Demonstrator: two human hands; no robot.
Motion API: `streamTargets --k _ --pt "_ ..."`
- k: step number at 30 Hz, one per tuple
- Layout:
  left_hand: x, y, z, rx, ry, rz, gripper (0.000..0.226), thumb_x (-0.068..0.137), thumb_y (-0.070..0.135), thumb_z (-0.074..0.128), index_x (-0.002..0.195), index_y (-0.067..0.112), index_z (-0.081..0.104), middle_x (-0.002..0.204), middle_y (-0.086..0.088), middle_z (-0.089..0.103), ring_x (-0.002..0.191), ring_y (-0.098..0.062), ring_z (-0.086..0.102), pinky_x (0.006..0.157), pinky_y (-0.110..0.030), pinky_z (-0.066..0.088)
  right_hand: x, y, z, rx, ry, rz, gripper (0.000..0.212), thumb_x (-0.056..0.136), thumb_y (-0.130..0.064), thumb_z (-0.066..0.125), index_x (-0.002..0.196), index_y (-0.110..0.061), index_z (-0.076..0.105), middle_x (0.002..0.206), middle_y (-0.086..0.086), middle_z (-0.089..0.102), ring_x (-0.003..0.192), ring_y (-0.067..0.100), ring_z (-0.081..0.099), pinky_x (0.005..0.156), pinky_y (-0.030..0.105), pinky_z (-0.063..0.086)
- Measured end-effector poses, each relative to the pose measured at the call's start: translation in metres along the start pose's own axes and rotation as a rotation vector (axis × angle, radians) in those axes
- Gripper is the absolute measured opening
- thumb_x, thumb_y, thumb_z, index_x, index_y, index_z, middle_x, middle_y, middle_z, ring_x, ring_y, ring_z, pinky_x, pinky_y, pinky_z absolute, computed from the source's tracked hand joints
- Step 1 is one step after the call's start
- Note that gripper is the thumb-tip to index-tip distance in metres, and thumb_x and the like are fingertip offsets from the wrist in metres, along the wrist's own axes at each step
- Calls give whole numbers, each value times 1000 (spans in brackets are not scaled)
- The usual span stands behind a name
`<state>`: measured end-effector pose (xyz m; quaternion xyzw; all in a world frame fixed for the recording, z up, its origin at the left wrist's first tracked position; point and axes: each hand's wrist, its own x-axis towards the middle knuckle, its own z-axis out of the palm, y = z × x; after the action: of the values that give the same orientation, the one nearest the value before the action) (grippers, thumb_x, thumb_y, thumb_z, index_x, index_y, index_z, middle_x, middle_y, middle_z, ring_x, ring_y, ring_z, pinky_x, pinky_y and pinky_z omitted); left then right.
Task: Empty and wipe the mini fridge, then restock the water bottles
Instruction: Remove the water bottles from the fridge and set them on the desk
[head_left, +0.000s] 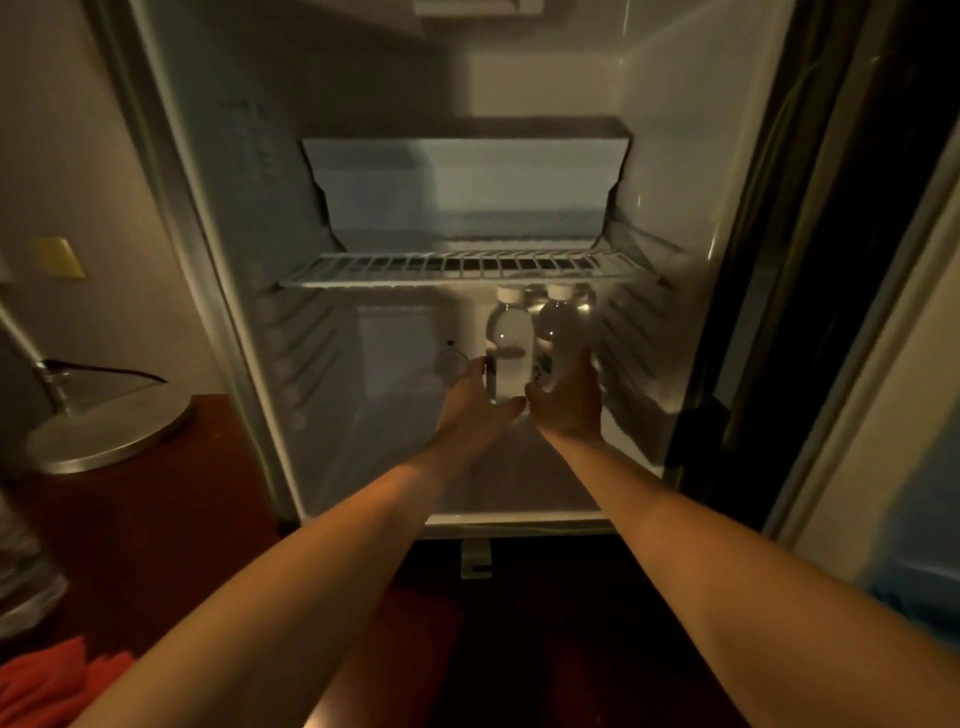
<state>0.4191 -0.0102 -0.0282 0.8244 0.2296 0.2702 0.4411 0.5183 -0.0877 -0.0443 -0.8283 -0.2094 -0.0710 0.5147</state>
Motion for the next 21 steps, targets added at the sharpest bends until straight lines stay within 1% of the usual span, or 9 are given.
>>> streamTargets --k 2,4,6,8,10,13,17,19,21 --pt "13 -2 9 -13 33 7 59 78 17 80 126 12 48 119 -3 61 111 -23 61 91 -37 53 7 4 3 16 49 -17 79 82 -22 73 147 -14 29 138 10 52 121 26 55 91 34 50" --pt "23 -4 15 -5 49 6 56 77 19 81 122 11 47 120 -7 63 111 -25 61 92 -37 52 14 11 5 -25 66 -48 64 86 -23 69 141 -15 37 129 2 55 115 18 57 80 22 41" --pt "30 -5 19 33 48 11 51 78 23 81 113 13 46 116 -7 62 109 -26 61 86 -33 49 18 16 6 -60 52 -63 51 90 -27 66 135 -15 46 119 -4 55 111 11 54 81 15 31" --pt "34 -9 20 44 60 22 50 77 25 82 106 16 44 107 -3 60 105 -26 62 80 -30 47 19 20 7 -76 49 -56 50 90 -36 65 133 -15 48 123 1 58 117 16 54 87 17 31" --pt "34 -12 18 40 85 42 51 74 26 85 104 16 45 98 3 57 101 -24 63 78 -29 49 13 20 5 -34 92 -44 62 86 -42 69 137 -14 45 130 6 55 123 22 52 92 18 29" --pt "22 -15 10 54 97 42 51 71 28 87 99 19 46 92 6 56 97 -22 62 77 -35 53 -3 13 -5 -23 112 -58 75 80 -41 77 139 -10 43 135 8 53 126 24 48 90 16 26" --pt "-17 -12 -17 52 123 59 50 68 35 87 98 18 50 81 12 56 80 -14 61 65 -30 43 -35 -8 -16 19 111 -57 71 75 -43 79 129 -12 46 121 11 63 111 32 60 83 32 44" --pt "-41 -13 -38 113 148 45 53 66 40 88 96 18 51 77 14 55 72 -10 57 62 -30 42 -57 -24 -21 55 94 -40 68 73 -45 79 124 -13 46 116 11 66 107 34 62 81 34 44" --pt "-68 -16 -62 141 164 26 52 64 41 89 94 19 53 77 12 60 73 -10 61 62 -30 48 -81 -41 -25 86 49 -57 70 71 -46 80 123 -11 46 113 12 67 105 34 63 76 30 39"
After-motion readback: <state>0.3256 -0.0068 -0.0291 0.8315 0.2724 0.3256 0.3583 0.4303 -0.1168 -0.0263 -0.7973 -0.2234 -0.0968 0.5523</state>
